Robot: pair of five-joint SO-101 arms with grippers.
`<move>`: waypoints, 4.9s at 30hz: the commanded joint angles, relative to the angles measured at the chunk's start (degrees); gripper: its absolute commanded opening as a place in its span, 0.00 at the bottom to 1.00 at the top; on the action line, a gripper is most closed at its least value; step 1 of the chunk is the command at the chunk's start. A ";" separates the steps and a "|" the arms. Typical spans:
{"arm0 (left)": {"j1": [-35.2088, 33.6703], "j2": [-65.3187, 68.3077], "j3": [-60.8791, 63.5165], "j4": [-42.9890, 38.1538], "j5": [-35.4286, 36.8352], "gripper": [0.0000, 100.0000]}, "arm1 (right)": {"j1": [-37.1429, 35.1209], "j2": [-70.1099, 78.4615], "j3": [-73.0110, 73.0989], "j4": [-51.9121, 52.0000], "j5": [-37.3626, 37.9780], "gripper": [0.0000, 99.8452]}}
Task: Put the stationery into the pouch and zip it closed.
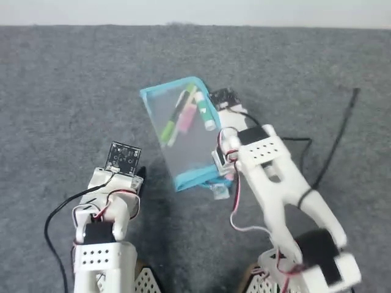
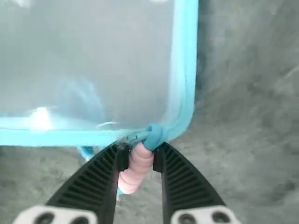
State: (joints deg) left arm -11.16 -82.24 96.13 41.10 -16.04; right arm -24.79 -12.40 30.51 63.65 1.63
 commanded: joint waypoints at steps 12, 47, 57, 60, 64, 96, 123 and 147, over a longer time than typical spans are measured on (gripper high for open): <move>2.11 0.88 -24.66 13.45 4.57 0.28 | -0.66 -22.37 -4.92 3.03 10.46 0.01; 11.96 0.97 -15.16 2.46 7.91 0.23 | -7.96 -18.42 -15.56 15.60 10.55 0.01; 16.09 0.97 -12.35 -3.25 10.37 0.01 | -14.29 -25.80 -9.76 15.25 11.96 0.01; 18.29 0.97 -12.79 -1.76 10.64 0.01 | -18.07 -29.05 -1.93 9.01 12.48 0.01; 18.46 1.05 -13.23 -1.41 12.40 0.01 | -22.02 -33.54 3.78 3.91 12.57 0.01; 17.14 1.05 -17.71 4.04 14.51 0.01 | -17.63 -45.58 10.02 13.23 26.99 0.36; 17.23 0.97 -18.51 5.98 14.51 0.01 | -10.15 -28.97 19.52 -14.20 33.85 0.32; 16.79 0.44 -26.77 13.80 14.42 0.18 | -1.54 -4.97 -4.66 -14.20 17.32 0.00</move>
State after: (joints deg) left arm 5.71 -82.33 74.33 50.95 -1.89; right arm -29.01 -24.44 33.76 50.81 22.90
